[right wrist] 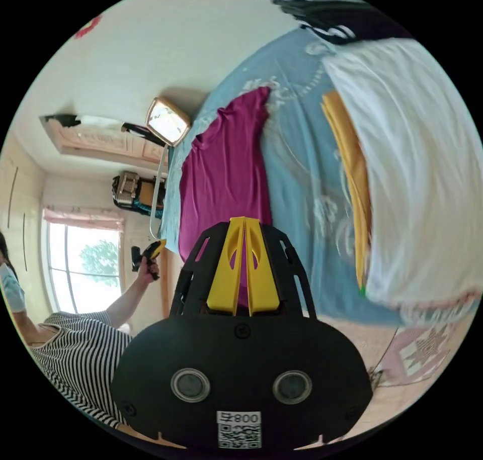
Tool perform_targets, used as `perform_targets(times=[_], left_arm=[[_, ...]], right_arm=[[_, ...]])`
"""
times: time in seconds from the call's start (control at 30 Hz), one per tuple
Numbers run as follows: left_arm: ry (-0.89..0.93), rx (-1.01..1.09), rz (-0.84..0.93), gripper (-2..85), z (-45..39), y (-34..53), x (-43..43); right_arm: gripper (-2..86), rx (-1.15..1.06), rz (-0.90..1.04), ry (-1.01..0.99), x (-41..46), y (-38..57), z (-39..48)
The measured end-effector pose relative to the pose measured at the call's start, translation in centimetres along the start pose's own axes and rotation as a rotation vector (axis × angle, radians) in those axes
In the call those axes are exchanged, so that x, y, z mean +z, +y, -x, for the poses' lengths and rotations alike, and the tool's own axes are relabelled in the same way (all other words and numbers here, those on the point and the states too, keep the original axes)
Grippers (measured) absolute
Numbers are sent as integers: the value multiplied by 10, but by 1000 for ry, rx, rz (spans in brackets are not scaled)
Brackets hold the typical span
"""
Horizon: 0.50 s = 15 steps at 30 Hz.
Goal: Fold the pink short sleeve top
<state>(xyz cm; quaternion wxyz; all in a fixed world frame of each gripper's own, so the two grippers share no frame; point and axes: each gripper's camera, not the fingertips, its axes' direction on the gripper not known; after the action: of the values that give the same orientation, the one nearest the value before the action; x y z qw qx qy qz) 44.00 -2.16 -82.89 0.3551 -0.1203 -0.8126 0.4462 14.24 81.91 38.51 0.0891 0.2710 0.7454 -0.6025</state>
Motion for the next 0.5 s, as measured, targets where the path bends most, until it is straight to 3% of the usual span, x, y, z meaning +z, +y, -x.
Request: perform_targets(times=[0.23, 0.5], left_arm=[[-33, 210, 51, 1, -73, -134, 94], [-132, 313, 51, 1, -110, -271, 195]], right_arm=[[0, -259, 52, 155, 83, -174, 89], [0, -452, 88, 270, 209, -346, 150]])
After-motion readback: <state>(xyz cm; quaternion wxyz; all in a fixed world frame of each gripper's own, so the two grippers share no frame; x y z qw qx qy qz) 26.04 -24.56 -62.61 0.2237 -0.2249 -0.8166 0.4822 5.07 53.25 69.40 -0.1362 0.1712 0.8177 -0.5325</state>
